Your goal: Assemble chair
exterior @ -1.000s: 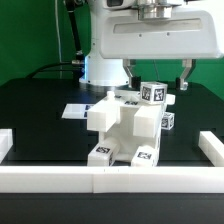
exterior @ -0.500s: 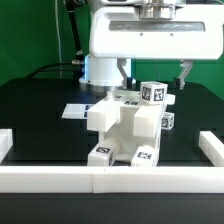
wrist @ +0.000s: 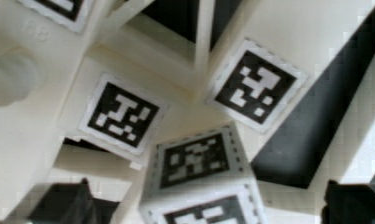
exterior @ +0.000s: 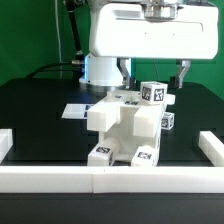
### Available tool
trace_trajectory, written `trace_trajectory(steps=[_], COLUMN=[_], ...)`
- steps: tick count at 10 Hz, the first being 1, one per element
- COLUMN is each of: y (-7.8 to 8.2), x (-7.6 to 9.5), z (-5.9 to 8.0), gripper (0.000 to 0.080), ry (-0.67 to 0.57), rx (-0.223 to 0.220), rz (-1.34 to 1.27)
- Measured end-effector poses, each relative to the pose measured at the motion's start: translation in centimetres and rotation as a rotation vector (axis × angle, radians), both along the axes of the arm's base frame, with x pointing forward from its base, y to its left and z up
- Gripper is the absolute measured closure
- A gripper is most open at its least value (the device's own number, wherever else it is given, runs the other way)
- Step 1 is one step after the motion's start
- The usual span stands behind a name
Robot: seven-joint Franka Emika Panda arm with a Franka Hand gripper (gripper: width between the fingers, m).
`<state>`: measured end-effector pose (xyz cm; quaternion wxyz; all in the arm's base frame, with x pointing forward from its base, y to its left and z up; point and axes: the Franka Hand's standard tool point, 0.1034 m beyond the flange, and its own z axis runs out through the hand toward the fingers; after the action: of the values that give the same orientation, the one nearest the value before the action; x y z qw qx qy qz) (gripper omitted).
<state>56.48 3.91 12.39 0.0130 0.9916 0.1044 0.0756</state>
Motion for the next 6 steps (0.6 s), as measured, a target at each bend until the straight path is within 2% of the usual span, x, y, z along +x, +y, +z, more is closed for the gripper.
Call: trace_trajectory(steps=[1, 3, 5, 6], y=[-0.05, -0.06, -0.07, -0.08], x=[0.00, 0.01, 0.00, 0.00], z=[-0.01, -0.01, -0.02, -0.04], gripper=[0.0161, 0.0513, 0.0514, 0.0514], ry=[0.000, 0.000, -0.001, -0.002], rx=[0.000, 0.007, 0.016, 0.036], rz=[-0.001, -0.043, -0.094, -0.219])
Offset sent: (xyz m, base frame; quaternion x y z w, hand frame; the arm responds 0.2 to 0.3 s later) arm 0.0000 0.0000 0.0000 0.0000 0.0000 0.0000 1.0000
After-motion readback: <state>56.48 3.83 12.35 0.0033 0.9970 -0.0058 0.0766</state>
